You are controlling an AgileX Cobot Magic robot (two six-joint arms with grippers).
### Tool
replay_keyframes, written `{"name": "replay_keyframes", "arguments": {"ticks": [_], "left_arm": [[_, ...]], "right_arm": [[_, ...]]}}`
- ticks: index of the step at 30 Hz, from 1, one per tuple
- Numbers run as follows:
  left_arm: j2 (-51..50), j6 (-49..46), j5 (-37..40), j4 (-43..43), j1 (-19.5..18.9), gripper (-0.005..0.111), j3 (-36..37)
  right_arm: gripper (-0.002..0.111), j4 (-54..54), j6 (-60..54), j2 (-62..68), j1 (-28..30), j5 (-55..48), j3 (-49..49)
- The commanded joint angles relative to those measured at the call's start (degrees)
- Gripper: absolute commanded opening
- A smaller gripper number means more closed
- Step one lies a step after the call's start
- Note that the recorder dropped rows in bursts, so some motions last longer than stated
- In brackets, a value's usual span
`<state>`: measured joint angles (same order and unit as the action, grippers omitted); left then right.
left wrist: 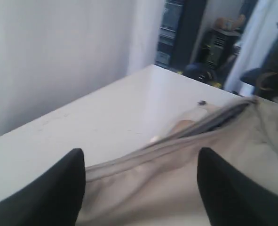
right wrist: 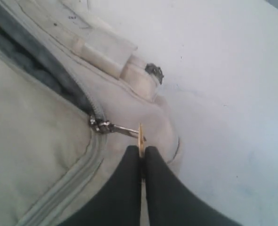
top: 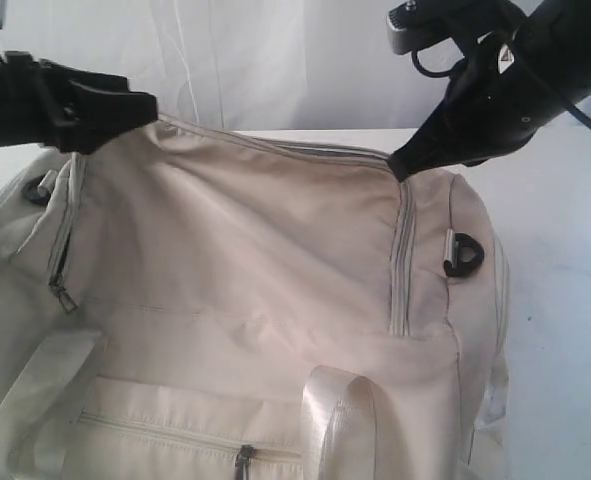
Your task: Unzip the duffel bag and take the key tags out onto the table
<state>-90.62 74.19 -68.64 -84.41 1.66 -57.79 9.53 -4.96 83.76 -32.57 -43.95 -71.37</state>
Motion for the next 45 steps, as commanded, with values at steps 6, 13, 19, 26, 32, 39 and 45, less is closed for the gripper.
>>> {"name": "replay_keyframes", "arguments": {"ticks": [6, 13, 19, 26, 32, 39, 45], "left_arm": [[0.9, -10.5, 8.9, -1.4, 17.5, 0.069, -0.4], [0.8, -30.7, 30.7, 4.8, 28.8, 0.069, -2.9], [-6.2, -29.4, 37.2, 1.6, 34.4, 0.055, -12.5], [-8.1, -22.6, 38.7, -8.2, 35.1, 0.054, -12.9], [-8.1, -21.4, 38.9, -7.6, 35.1, 0.024, -12.9], [-8.1, -21.5, 46.2, -3.9, 35.1, 0.000, -12.9], [-8.1, -21.7, 49.6, 2.4, 35.1, 0.000, -13.6]], "right_arm": [[0.000, 0.4, 3.7, 1.4, 0.5, 8.6, 0.1], [0.000, 0.4, 3.7, 1.6, 0.5, 7.8, 0.1], [0.000, -0.7, 3.7, 1.6, 0.5, 8.3, 0.1], [0.000, -1.6, 3.7, 1.6, 0.5, 10.6, 0.1], [0.000, -1.8, 3.7, 1.6, 0.5, 10.8, 0.1], [0.000, -1.8, 1.6, 1.6, 0.5, 3.8, 0.1], [0.000, -2.2, -2.6, 1.5, 0.5, -10.8, 0.1]]}}
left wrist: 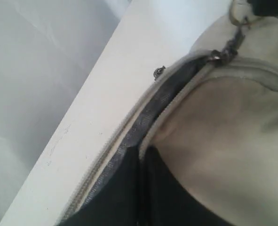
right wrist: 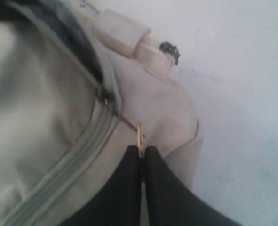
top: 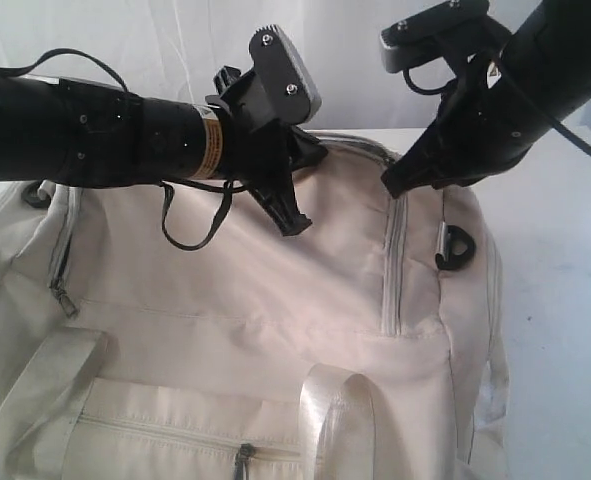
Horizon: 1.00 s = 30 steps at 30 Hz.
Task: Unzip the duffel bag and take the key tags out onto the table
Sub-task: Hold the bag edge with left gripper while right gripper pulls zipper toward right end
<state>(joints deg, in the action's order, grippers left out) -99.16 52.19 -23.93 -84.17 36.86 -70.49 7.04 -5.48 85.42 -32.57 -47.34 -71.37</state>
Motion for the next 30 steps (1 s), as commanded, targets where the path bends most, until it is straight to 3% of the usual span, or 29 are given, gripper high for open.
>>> {"name": "replay_keyframes", "arguments": {"ticks": [1, 8, 14, 20, 25, 27, 30], "left_arm": [[0.4, 0.3, 5.4, 2.4, -0.1, 0.000, -1.2], [0.4, 1.3, 8.1, 4.1, -0.1, 0.000, -2.8], [0.4, 1.6, 9.3, 4.5, -0.1, 0.000, -2.8], [0.4, 1.9, 8.9, 4.5, -0.1, 0.000, -2.8], [0.5, 2.0, 2.2, 3.4, -0.1, 0.000, -2.8], [0.7, 3.1, 0.2, 1.5, -0.1, 0.006, -2.8], [1.5, 8.4, -0.8, -6.0, -0.1, 0.023, -2.8]], "right_arm": [[0.000, 0.1, -2.1, -0.1, 0.5, -7.7, 0.1], [0.000, -15.3, -11.8, -2.7, 0.5, -15.4, 0.1], [0.000, -17.7, -13.8, -4.0, 0.5, -22.6, 0.1], [0.000, -17.3, -15.3, -5.8, 0.5, -22.6, 0.1], [0.000, -16.7, -15.2, -5.9, 0.5, -12.3, 0.1], [0.000, -16.2, -14.8, -5.9, 0.5, -9.2, 0.1], [0.000, -12.5, -11.9, -5.9, 0.5, -6.0, 0.1]]}}
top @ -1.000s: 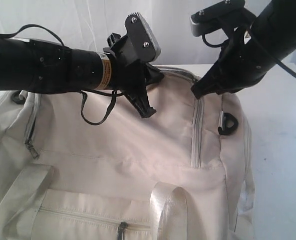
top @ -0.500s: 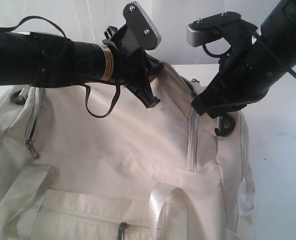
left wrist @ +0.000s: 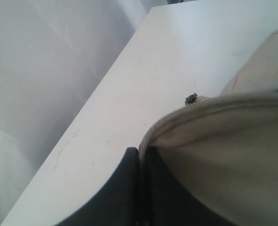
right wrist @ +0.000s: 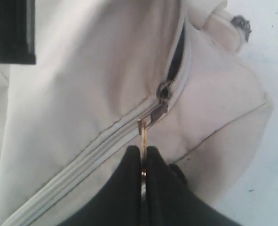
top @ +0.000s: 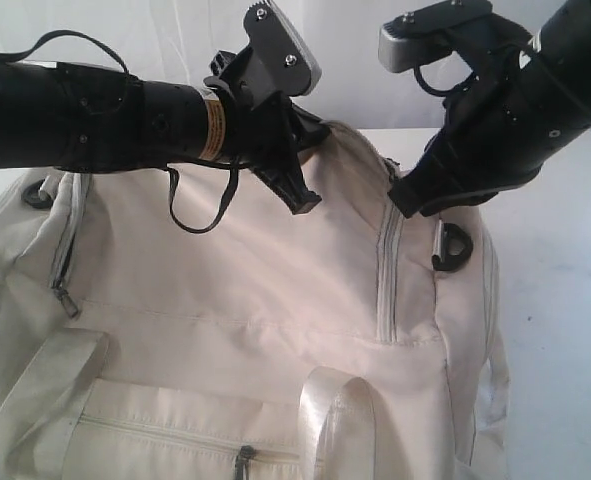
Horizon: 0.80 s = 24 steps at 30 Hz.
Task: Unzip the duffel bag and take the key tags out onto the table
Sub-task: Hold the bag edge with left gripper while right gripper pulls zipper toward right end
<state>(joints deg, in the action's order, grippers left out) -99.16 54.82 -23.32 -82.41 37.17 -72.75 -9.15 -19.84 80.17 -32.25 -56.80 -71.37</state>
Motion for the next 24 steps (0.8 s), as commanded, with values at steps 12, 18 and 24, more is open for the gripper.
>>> {"name": "replay_keyframes", "arguments": {"ticks": [12, 18, 24], "left_arm": [[1.7, 7.8, -9.7, -15.8, -0.4, 0.061, -0.5], [0.8, 1.8, -11.0, -15.5, 2.2, 0.061, -0.6], [0.6, -3.2, -8.2, -15.5, 4.5, 0.061, -0.6]], "right_arm": [[0.000, 9.1, 6.7, -0.6, 0.2, 5.2, 0.1], [0.000, 9.1, 6.7, -0.6, 0.2, 4.4, 0.1], [0.000, 9.1, 6.7, -0.6, 0.2, 4.1, 0.1]]}}
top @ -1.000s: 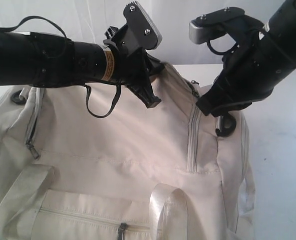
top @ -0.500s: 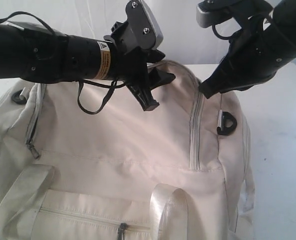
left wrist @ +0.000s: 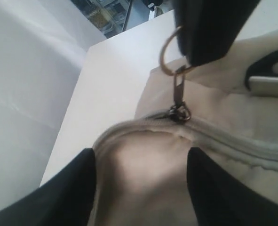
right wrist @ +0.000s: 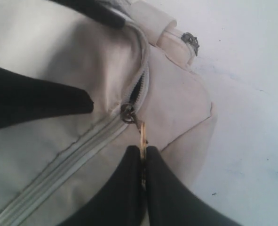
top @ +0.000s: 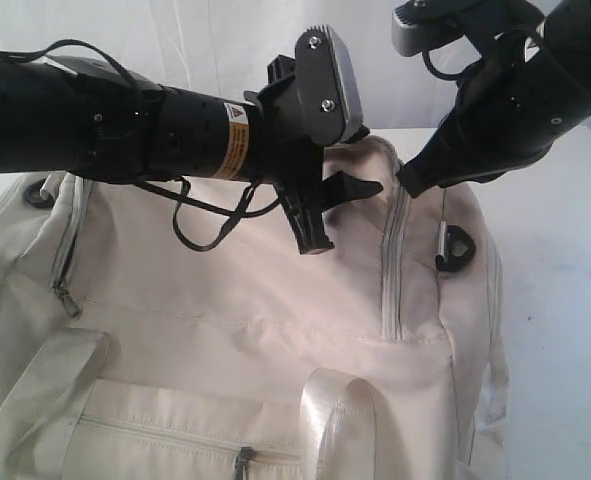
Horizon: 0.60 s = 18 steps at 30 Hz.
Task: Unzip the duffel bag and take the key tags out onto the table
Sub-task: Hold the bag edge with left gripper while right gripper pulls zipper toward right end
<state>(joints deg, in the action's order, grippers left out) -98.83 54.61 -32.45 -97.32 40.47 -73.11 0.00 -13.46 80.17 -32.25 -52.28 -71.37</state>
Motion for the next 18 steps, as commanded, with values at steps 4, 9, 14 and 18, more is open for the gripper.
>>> {"name": "replay_keyframes", "arguments": {"ticks": [4, 9, 14, 18], "left_arm": [[0.2, -4.3, 1.0, -0.6, 1.5, 0.061, -0.3], [0.2, -6.7, 1.0, -0.6, 1.5, 0.060, -0.3], [-0.2, -10.6, 0.7, 2.4, 1.5, 0.060, -0.3], [-1.3, -12.4, -0.3, 4.2, 1.5, 0.060, -1.1]], "right_arm": [[0.000, 0.0, 0.3, -0.6, 0.2, -0.4, 0.1], [0.000, 0.0, 0.3, -0.6, 0.2, -0.7, 0.1], [0.000, 0.0, 0.3, -0.6, 0.2, -2.3, 0.1], [0.000, 0.0, -4.8, -0.6, 0.2, -5.9, 0.1]]}}
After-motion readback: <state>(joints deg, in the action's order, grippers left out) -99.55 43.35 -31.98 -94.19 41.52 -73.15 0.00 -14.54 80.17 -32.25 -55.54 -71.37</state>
